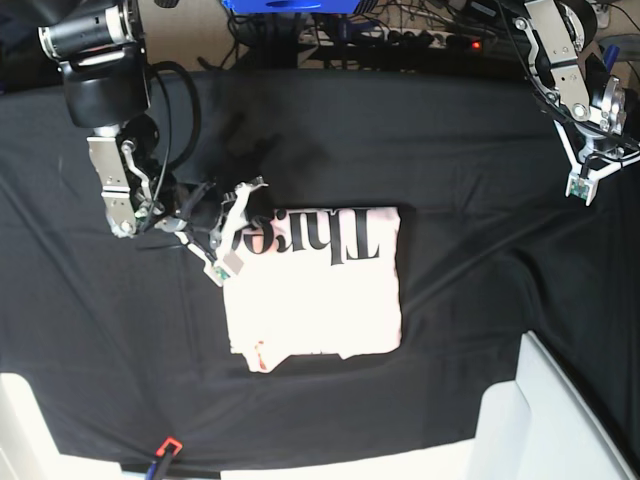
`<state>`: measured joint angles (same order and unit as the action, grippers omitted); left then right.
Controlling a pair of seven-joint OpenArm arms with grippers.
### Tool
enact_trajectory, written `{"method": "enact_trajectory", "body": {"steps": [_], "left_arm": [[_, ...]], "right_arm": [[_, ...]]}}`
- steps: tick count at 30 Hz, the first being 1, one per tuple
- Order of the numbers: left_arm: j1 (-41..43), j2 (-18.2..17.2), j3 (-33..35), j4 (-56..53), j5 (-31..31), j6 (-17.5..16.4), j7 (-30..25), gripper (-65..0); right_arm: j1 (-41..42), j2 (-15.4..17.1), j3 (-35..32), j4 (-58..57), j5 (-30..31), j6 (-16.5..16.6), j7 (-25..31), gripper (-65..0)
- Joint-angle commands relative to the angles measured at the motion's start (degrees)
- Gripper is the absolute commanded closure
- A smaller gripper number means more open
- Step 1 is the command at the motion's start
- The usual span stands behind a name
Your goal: Fold the T-shirt properly
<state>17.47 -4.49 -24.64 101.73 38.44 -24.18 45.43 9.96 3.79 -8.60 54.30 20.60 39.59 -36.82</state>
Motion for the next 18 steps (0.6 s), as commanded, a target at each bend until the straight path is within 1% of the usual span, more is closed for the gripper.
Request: {"method": "enact_trajectory", "body": {"steps": [1, 4, 6, 8, 9, 11, 14, 16, 18], "left_arm": [[-0.11, -0.74, -0.19, 0.99, 0.64, 0.67, -0.02, 0.0], [-0.11, -0.65, -0.19, 0.99, 0.55, 0.67, -0.02, 0.0], [-0.11, 0.23, -0.10, 1.08, 0.47, 0.67, -0.11, 0.0], [-0.02, 1.28, 0.78, 1.61, 0.38, 0.58, -0.64, 0.0], [0.59, 1.90, 1.30, 1.96, -0.33, 0.58, -1.87, 0.0], [3.14, 3.30, 1.48, 2.57, -4.81, 0.58, -7.85, 0.0], [6.75, 3.66, 1.57, 1.17, -15.01, 0.58, -18.48, 0.0], [8.94, 3.30, 1.48, -0.41, -22.57, 0.58, -25.69, 0.0], [11.32, 3.04, 1.13, -2.44, -28.63, 0.58, -32.81, 0.0]], "right_arm": [[1.34, 0.21, 0.21, 2.44, 0.98, 0.41, -0.15, -5.5], [-1.56, 0.30, 0.21, 11.94, 0.98, 0.41, -4.81, -5.5], [-4.81, 0.30, 0.21, 20.99, 0.89, 0.41, -7.53, -5.5], [-8.07, 0.47, 0.21, 29.17, 0.02, 0.41, -9.20, -5.5], [-9.38, 0.91, 0.21, 31.81, -1.13, 0.41, -9.47, -5.5], [-12.20, 1.70, 0.21, 35.41, -5.00, 0.41, -8.59, -5.5], [-16.24, 2.41, 0.21, 38.49, -13.26, 0.41, -4.37, -5.4], [-20.55, 4.78, -0.23, 42.88, -19.33, 0.41, -0.68, -5.4], [-25.65, 6.45, 0.29, 47.28, -23.46, 0.41, 4.16, -5.4]]}}
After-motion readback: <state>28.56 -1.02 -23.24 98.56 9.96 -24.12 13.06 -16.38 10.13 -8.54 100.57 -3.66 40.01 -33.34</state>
